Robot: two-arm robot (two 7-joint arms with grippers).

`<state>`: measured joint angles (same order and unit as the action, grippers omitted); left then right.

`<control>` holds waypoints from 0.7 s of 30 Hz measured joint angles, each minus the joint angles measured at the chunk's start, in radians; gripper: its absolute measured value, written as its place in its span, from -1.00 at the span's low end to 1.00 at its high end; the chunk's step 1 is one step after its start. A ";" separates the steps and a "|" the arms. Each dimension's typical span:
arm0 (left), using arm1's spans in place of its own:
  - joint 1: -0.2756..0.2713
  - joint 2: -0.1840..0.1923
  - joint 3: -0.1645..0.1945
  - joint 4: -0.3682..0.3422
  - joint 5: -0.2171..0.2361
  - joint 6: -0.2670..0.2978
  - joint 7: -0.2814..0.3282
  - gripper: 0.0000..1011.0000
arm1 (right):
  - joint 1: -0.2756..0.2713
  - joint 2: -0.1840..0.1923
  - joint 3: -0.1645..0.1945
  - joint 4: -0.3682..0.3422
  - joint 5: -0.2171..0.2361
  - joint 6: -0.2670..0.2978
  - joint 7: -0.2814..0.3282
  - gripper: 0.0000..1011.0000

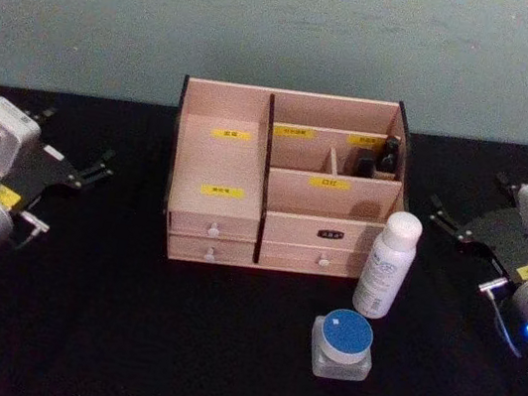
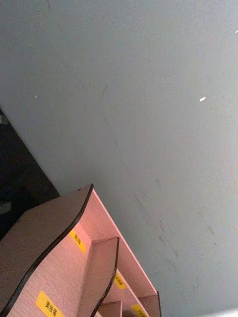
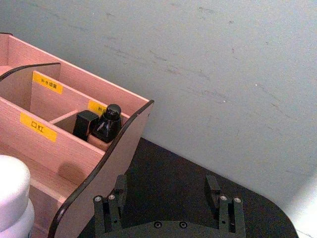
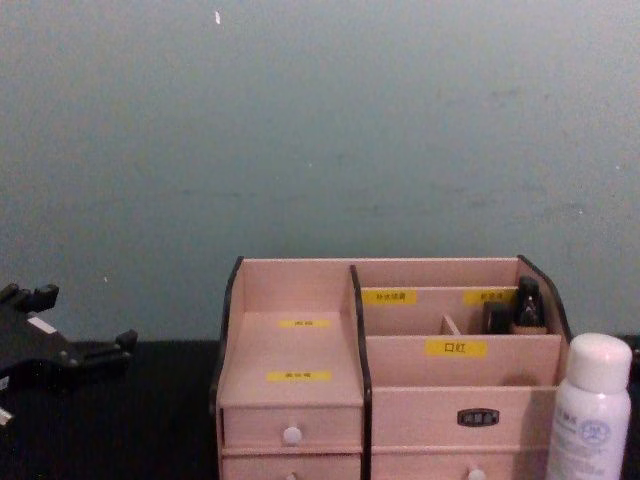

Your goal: Pick up the facial cleanser and watermelon frost from the table and place them into the tiered storage box.

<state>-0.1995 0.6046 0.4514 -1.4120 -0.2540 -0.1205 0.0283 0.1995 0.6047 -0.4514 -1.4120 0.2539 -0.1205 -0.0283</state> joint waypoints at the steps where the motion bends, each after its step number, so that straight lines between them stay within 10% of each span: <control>1: 0.000 0.000 0.000 0.000 0.000 0.000 0.000 0.98 | 0.000 0.000 0.000 0.000 0.000 0.000 0.000 0.98; 21: 0.000 0.000 0.000 0.000 0.000 0.000 0.000 0.98 | 0.000 0.000 0.000 0.000 0.000 0.000 0.000 0.98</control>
<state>-0.1995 0.6047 0.4514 -1.4120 -0.2539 -0.1205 0.0283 0.1995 0.6047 -0.4514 -1.4120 0.2539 -0.1205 -0.0283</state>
